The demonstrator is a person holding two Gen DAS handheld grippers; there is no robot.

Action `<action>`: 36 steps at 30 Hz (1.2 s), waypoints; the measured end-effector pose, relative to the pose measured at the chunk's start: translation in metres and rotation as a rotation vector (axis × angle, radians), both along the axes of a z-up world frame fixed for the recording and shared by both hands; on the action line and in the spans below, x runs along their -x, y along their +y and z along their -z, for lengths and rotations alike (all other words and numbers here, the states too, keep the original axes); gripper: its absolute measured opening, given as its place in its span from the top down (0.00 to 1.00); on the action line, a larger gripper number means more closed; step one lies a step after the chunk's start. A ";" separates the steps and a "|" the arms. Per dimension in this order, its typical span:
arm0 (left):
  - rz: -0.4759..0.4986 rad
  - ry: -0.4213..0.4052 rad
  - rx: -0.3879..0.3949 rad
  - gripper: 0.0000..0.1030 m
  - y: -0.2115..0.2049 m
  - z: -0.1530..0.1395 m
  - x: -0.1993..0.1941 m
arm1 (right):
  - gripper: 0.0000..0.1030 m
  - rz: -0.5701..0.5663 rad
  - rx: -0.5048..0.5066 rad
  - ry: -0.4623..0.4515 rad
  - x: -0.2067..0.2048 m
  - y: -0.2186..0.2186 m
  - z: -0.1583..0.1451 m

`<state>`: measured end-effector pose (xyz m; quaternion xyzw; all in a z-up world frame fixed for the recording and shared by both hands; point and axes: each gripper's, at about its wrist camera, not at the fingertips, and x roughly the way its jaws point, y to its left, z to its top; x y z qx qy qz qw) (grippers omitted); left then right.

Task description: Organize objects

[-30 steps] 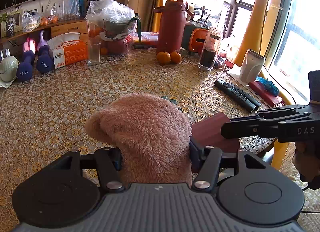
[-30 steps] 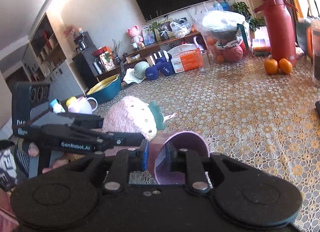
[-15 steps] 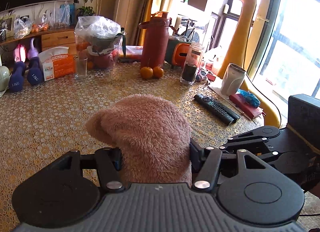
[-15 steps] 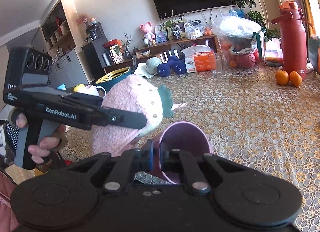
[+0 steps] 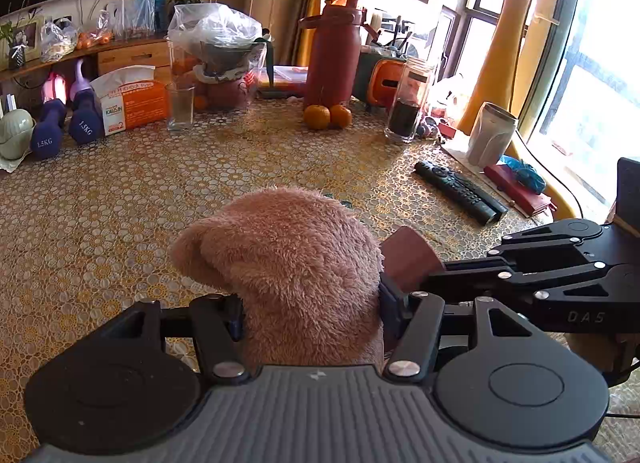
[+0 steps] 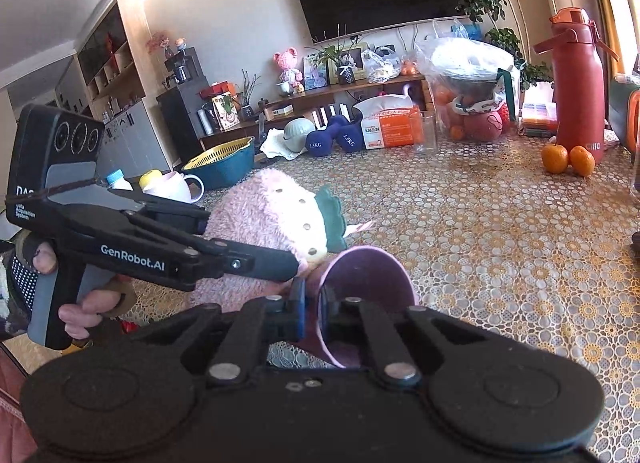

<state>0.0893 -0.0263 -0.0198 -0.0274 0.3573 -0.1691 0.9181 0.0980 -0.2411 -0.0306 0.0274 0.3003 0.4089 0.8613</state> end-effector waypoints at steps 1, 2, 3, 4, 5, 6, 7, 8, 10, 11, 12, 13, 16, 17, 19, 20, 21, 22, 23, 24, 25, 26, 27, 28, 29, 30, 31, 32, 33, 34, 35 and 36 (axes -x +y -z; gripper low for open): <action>-0.011 0.003 -0.011 0.42 0.003 0.003 0.000 | 0.94 0.001 -0.002 0.002 0.000 -0.001 0.000; -0.025 0.011 -0.023 0.42 0.007 0.005 -0.001 | 0.94 0.001 -0.003 0.003 0.000 -0.001 0.001; -0.040 0.020 -0.033 0.42 0.010 0.008 -0.002 | 0.94 -0.001 -0.003 0.004 0.000 -0.001 0.001; -0.055 0.032 -0.044 0.42 0.014 0.010 -0.003 | 0.94 -0.004 -0.003 0.003 0.001 -0.001 0.001; -0.070 0.042 -0.054 0.42 0.018 0.011 -0.004 | 0.94 -0.007 -0.002 0.001 0.002 0.000 0.001; -0.083 0.051 -0.062 0.41 0.020 0.012 -0.005 | 0.94 -0.009 0.000 -0.003 0.003 0.000 0.001; -0.091 0.054 -0.063 0.41 0.023 0.012 -0.005 | 0.94 -0.011 0.002 -0.008 0.004 0.002 0.001; -0.093 0.051 -0.057 0.41 0.024 0.010 -0.004 | 0.94 -0.013 0.004 -0.011 0.004 0.002 0.001; -0.088 0.040 -0.026 0.41 0.024 0.003 -0.004 | 0.94 -0.010 0.005 -0.016 0.006 0.004 0.001; -0.079 0.032 -0.001 0.41 0.022 -0.003 -0.004 | 0.94 -0.010 0.005 -0.016 0.006 0.004 0.001; -0.068 0.023 0.022 0.41 0.020 -0.008 -0.004 | 0.94 -0.011 0.005 -0.017 0.007 0.004 0.001; -0.055 0.014 0.043 0.41 0.016 -0.014 -0.005 | 0.94 -0.011 0.007 -0.019 0.007 0.004 0.001; -0.019 -0.022 0.071 0.41 0.001 -0.029 -0.006 | 0.94 -0.011 0.012 -0.021 0.009 0.005 0.001; -0.007 -0.030 0.076 0.41 -0.004 -0.032 -0.005 | 0.95 -0.011 0.013 -0.021 0.009 0.005 0.001; 0.026 -0.039 0.079 0.41 -0.016 -0.035 -0.004 | 0.94 -0.010 0.013 -0.022 0.009 0.005 0.001; 0.039 -0.040 0.077 0.41 -0.021 -0.034 -0.005 | 0.94 -0.009 0.014 -0.023 0.009 0.005 0.001; 0.047 -0.037 0.074 0.41 -0.025 -0.033 -0.005 | 0.94 -0.009 0.015 -0.025 0.009 0.005 0.001; 0.052 -0.032 0.067 0.42 -0.029 -0.031 -0.005 | 0.94 -0.008 0.018 -0.028 0.010 0.006 0.001; 0.050 -0.031 0.062 0.42 -0.031 -0.028 -0.004 | 0.94 -0.009 0.018 -0.029 0.010 0.006 0.001; 0.050 -0.028 0.066 0.42 -0.031 -0.026 -0.004 | 0.94 -0.006 0.019 -0.030 0.011 0.006 0.001; 0.047 -0.024 0.071 0.42 -0.029 -0.025 -0.004 | 0.94 -0.002 0.020 -0.031 0.011 0.005 0.001; 0.041 -0.021 0.068 0.42 -0.028 -0.024 -0.005 | 0.94 0.000 0.019 -0.030 0.011 0.005 0.002; 0.031 -0.017 0.059 0.42 -0.026 -0.021 -0.005 | 0.94 0.002 0.017 -0.027 0.012 0.003 0.002; 0.019 -0.009 0.049 0.42 -0.024 -0.019 -0.006 | 0.94 0.006 0.016 -0.026 0.011 0.002 0.002; 0.006 0.001 0.044 0.42 -0.020 -0.016 -0.007 | 0.94 0.011 0.014 -0.022 0.011 0.001 0.002; -0.008 0.010 0.041 0.42 -0.016 -0.013 -0.008 | 0.94 0.015 0.008 -0.014 0.010 0.000 0.003; -0.026 0.018 0.033 0.42 -0.011 -0.010 -0.009 | 0.94 0.021 -0.002 -0.004 0.008 -0.002 0.003; -0.046 0.024 0.021 0.42 -0.006 -0.007 -0.011 | 0.94 0.029 -0.014 0.006 0.007 -0.003 0.003; -0.068 0.032 0.004 0.42 -0.001 -0.004 -0.014 | 0.94 0.035 -0.027 0.017 0.005 -0.004 0.004; -0.094 0.045 -0.016 0.41 0.005 -0.001 -0.018 | 0.95 0.043 -0.046 0.027 0.003 -0.004 0.005; -0.122 0.059 -0.031 0.41 0.011 0.002 -0.021 | 0.95 0.050 -0.066 0.039 0.001 -0.005 0.005; -0.146 0.067 -0.036 0.41 0.018 0.004 -0.025 | 0.96 0.057 -0.088 0.055 -0.002 -0.005 0.005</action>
